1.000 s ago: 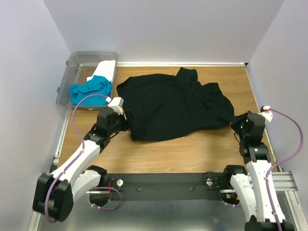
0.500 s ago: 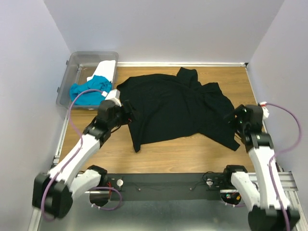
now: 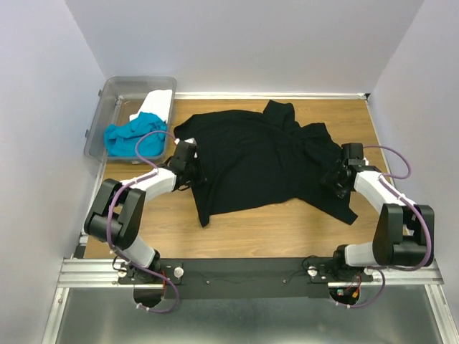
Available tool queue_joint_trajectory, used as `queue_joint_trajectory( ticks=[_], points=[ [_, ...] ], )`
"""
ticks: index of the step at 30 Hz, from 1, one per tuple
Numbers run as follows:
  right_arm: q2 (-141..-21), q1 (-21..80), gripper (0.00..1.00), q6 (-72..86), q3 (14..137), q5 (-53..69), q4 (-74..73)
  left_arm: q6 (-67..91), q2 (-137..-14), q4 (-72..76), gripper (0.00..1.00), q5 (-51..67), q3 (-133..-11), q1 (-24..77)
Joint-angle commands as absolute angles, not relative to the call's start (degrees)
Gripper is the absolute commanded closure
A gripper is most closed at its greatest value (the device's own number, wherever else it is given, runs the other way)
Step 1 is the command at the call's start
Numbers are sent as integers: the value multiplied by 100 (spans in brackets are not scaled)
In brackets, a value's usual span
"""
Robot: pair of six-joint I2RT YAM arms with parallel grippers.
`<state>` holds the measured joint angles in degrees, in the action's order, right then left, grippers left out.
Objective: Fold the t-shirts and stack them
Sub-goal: Flatten the tshirt out
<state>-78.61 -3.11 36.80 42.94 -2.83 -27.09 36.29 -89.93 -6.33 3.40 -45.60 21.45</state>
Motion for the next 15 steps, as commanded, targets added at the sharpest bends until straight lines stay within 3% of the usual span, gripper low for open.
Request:
queue_joint_trajectory(
  ticks=[1, 15],
  points=[
    [-8068, -343, 44, 3691, 4088, -140, -2531, 3489, -9298, -791, 68, 53, -4570, 2066],
    [-7173, -360, 35, 4447, 2892, 377, -2698, 2927, -10089, -1204, 73, -492, -5281, 1328]
  ],
)
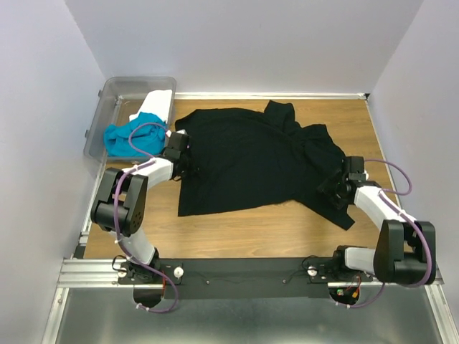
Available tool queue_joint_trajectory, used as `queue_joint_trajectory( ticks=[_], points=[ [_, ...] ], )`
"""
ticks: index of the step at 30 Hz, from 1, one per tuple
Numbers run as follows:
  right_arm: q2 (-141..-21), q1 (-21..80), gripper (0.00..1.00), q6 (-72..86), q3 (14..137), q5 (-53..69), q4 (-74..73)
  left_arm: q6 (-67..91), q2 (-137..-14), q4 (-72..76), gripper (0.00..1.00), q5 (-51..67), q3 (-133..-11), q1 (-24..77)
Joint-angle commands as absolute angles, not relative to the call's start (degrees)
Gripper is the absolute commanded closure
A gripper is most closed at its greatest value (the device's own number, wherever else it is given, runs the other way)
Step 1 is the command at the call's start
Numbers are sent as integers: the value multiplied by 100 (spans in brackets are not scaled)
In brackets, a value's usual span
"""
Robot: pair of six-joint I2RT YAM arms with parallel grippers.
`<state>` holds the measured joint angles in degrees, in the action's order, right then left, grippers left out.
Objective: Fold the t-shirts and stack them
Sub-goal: Flatten the tshirt out
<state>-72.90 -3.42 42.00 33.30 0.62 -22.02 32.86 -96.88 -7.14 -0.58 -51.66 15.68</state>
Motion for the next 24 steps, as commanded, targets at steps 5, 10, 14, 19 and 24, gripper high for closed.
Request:
queue_joint_trajectory(
  ticks=[5, 10, 14, 19, 24],
  points=[
    [-6707, -360, 34, 3869, 3242, 686, -2874, 2611, -10248, -1318, 69, -309, -5651, 1248],
    [-6820, -343, 35, 3191, 3919, 563, -3094, 2461, -9626, -1257, 36, -254, -5651, 1476],
    [-7083, -334, 39, 2954, 4297, 501, -3094, 2364, -8984, -1309, 25, -561, -5520, 1985],
    [-7794, -281, 46, 2515, 4605, 702, -3041, 2373, -8010, -1266, 23, -703, -5134, 2293],
    [-8226, -193, 50, 2320, 4755, 844, -2831, 2180, -7042, -1038, 23, -931, -4476, 2347]
  ],
)
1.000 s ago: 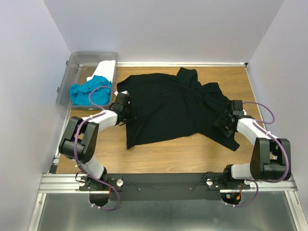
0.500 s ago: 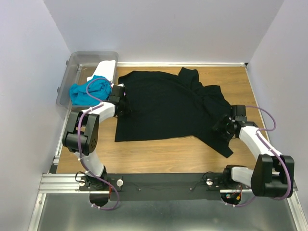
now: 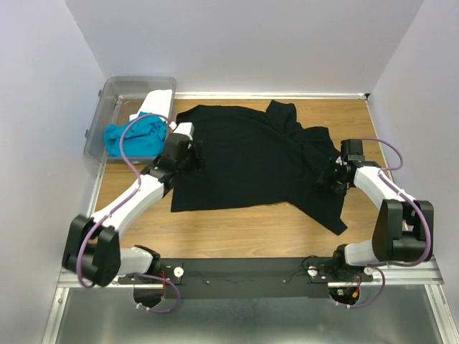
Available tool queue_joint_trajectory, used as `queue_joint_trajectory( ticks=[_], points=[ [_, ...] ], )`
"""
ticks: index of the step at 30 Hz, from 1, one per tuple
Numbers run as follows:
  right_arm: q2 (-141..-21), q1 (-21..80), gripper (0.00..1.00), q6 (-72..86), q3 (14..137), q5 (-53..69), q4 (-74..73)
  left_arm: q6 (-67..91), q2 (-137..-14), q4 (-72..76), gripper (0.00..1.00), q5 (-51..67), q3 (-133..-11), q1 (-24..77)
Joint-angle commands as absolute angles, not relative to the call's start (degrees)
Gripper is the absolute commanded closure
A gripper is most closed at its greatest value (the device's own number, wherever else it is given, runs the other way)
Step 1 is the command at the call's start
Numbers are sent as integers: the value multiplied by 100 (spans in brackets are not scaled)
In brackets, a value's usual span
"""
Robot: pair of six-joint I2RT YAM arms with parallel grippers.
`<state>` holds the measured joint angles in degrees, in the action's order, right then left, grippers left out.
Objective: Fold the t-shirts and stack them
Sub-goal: Flatten the tshirt out
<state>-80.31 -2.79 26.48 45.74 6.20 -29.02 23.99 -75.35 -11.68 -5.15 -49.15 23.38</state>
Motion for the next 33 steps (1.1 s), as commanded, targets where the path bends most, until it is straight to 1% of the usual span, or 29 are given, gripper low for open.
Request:
queue_joint_trajectory(
  ticks=[1, 7, 12, 14, 15, 18, 20, 24, 25, 27, 28, 33],
  points=[
    [-8287, -176, 50, 2294, 4764, 870, -2743, 2119, -6692, -907, 23, -993, -4369, 2347],
    [-8701, -27, 50, 2136, 4869, 1134, -2628, 1872, -5618, -580, 23, -1221, -3745, 2347],
    [-8710, -9, 51, 2171, 4729, 1160, -2637, 1767, -5388, -475, 23, -1327, -3630, 2347],
    [-8631, -9, 53, 2197, 4676, 1265, -2672, 1732, -5396, -422, 23, -1406, -3630, 2347],
    [-8561, -9, 57, 2232, 4624, 1318, -2698, 1714, -5396, -387, 23, -1467, -3621, 2347],
    [-8403, -9, 65, 2302, 4501, 1555, -2742, 1705, -5405, -360, 23, -1547, -3612, 2347],
    [-8376, -9, 68, 2294, 4439, 1599, -2751, 1688, -5405, -334, 23, -1547, -3604, 2347],
    [-8420, -9, 71, 2241, 4324, 1582, -2760, 1652, -5440, -272, 23, -1494, -3595, 2347],
    [-8429, -9, 75, 2241, 4316, 1573, -2768, 1661, -5458, -255, 23, -1485, -3595, 2347],
    [-8403, -9, 81, 2259, 4289, 1564, -2777, 1652, -5467, -246, 23, -1477, -3595, 2347],
    [-8376, -9, 86, 2302, 4289, 1591, -2803, 1652, -5458, -246, 23, -1468, -3603, 2347],
    [-7946, -9, 98, 2679, 4254, 1705, -3206, 1661, -5440, -237, 23, -1520, -3586, 2347]
  ],
)
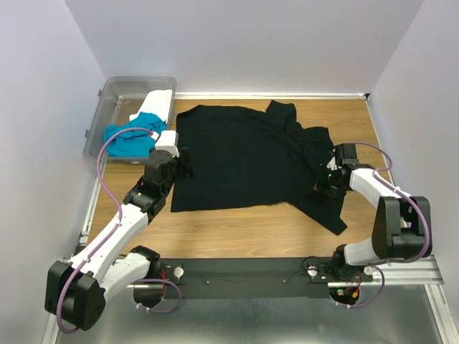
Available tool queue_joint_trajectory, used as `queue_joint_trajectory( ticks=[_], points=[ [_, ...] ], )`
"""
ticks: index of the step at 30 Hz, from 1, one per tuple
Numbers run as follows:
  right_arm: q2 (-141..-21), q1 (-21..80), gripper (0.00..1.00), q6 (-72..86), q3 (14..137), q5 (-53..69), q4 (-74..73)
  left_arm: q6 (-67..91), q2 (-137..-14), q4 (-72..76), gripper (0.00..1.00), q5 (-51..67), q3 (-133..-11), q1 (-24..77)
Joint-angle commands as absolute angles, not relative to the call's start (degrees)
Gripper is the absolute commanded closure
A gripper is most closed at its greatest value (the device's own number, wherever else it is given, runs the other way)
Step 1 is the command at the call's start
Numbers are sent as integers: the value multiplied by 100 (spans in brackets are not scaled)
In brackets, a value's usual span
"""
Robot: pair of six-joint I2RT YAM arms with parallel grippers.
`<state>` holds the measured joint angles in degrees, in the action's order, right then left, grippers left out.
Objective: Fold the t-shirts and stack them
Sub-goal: Flatten the tshirt out
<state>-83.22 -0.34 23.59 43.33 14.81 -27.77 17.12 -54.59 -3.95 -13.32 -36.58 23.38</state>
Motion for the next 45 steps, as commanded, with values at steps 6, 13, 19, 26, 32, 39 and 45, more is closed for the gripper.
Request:
queue_joint_trajectory(
  ticks=[6, 13, 19, 26, 32, 39, 45],
  points=[
    [-7463, -9, 99, 3181, 3833, 2241, -3726, 1661, -5476, -237, 23, -1600, -3603, 2347],
    [-7137, 438, 99, 3410, 3296, 2549, -4429, 1652, -5511, -237, 23, -1644, -3612, 2347],
    [-6664, 747, 92, 3489, 3050, 2804, -5043, 1661, -5502, -229, 23, -1679, -3612, 2338],
    [-6451, 835, 60, 3446, 2751, 3559, -5141, 1679, -5537, -237, 23, -1626, -3612, 2338],
    [-6899, 844, 21, 2796, 3670, 3560, -5641, 1679, -5625, -228, 23, -1529, -3621, 2338],
    [-7268, 844, 24, 2637, 5219, 976, -6056, 1696, -5590, -229, 23, -1547, -3621, 2338],
    [-7497, 966, 42, 2540, 4843, 1590, -5810, 1687, -5607, -220, 23, -1538, -3621, 2338]
  ],
)
